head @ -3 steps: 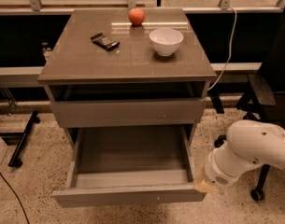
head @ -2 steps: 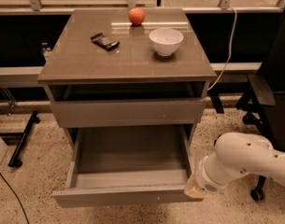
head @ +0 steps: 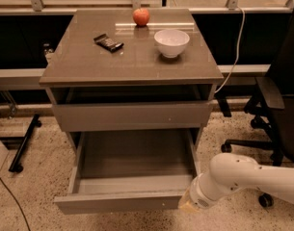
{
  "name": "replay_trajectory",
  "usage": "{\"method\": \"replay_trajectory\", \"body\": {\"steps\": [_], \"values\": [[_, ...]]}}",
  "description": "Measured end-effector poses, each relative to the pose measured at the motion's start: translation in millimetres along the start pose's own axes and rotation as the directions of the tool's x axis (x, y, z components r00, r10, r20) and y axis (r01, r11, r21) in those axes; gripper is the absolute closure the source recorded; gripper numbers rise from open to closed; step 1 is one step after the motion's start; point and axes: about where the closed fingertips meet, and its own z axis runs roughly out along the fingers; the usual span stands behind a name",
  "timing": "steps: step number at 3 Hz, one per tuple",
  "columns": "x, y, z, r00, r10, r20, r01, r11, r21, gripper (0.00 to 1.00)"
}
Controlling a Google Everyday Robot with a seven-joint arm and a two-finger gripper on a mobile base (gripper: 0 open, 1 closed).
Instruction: Close middle drawer
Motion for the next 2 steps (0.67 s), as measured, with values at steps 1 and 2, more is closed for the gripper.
{"method": "replay_trajectory", "body": {"steps": [1,2], "values": [[9,-7,41,0.997,0.059,0.047,-0.057,0.9971,-0.05,1.0],[13,-41,68,0.989,0.112,0.093,-0.107,0.9925,-0.059,1.0]]}}
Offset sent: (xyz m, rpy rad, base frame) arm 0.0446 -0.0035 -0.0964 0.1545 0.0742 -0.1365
